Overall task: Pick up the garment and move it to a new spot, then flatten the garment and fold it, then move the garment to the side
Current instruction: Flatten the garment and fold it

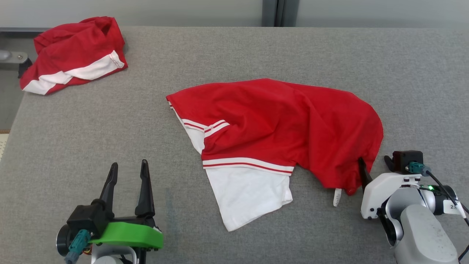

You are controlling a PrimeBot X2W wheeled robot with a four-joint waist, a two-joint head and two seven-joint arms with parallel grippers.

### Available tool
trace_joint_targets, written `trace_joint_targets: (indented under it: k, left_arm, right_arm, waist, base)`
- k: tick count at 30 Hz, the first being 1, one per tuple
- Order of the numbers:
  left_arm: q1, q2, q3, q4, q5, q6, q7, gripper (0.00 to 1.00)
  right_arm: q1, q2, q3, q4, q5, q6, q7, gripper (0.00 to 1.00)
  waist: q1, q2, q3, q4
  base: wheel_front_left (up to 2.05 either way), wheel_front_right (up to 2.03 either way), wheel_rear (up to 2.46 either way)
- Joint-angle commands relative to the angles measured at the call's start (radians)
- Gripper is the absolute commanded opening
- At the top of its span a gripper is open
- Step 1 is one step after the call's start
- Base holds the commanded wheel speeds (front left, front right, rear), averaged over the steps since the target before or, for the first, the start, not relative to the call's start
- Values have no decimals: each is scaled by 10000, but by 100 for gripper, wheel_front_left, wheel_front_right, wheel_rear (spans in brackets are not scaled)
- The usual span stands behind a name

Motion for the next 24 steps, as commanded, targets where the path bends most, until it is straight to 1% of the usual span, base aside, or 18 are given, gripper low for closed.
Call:
trace_joint_targets:
  k: [1,2,3,4,5,8,11,14,19,20,21,22,24]
  left_arm:
    - [-102,26,37,-30,-32,28,-7,100]
    - [-88,26,52,-43,-34,38,-7,100]
    - [-73,25,72,-47,-35,51,-7,100]
    - [-51,25,107,-61,-33,63,-7,100]
    - [-32,26,138,-71,-31,73,-7,100]
    - [11,26,204,-100,-1,69,-7,100]
    - [21,25,219,-117,38,39,-7,100]
    - [26,26,213,-137,57,32,-7,100]
    - [-45,26,162,-132,65,9,-5,100]
    - [-78,26,149,-121,67,2,-7,100]
    - [-96,26,140,-111,68,-5,-5,100]
    - [-132,26,130,-95,69,-17,-7,100]
    - [-197,26,119,-70,81,-26,-7,100]
  right_arm:
    - [-64,28,119,284,186,-12,91,73]
    - [-109,53,243,445,326,-5,92,44]
    - [-132,75,343,542,417,-5,86,29]
    - [-171,78,447,639,513,-3,68,12]
    - [-208,49,519,704,577,-3,49,0]
    - [-334,-157,564,728,685,-17,-209,0]
    - [-415,-332,369,554,613,-18,-470,0]
    - [-357,-520,-49,210,417,-15,-617,0]
    - [-253,-803,-736,-210,-45,-15,-513,0]
    - [-296,-802,-912,-284,-144,-17,-550,28]
    - [-318,-793,-972,-301,-224,-17,-560,49]
    - [-355,-781,-1072,-334,-354,-17,-627,100]
    - [-430,-702,-1242,-427,-596,-15,-890,100]
  waist:
    - [0,0,10,100]
    - [0,0,1,109]
    - [0,0,-7,106]
    - [0,0,-16,88]
    - [0,0,-24,60]
    - [0,0,-62,-122]
    - [0,0,-94,-318]
    - [0,0,-87,-554]
    - [0,0,23,-807]
    - [0,0,56,-860]
    - [0,0,70,-882]
    - [0,0,86,-909]
    - [0,0,109,-955]
  base:
    - [0,0,0]
    - [0,0,0]
    - [0,0,0]
    - [0,0,0]
    - [0,0,0]
    - [0,0,0]
    - [0,0,0]
    - [0,0,0]
    - [0,0,0]
    - [0,0,0]
    - [0,0,0]
    - [0,0,0]
    - [0,0,0]
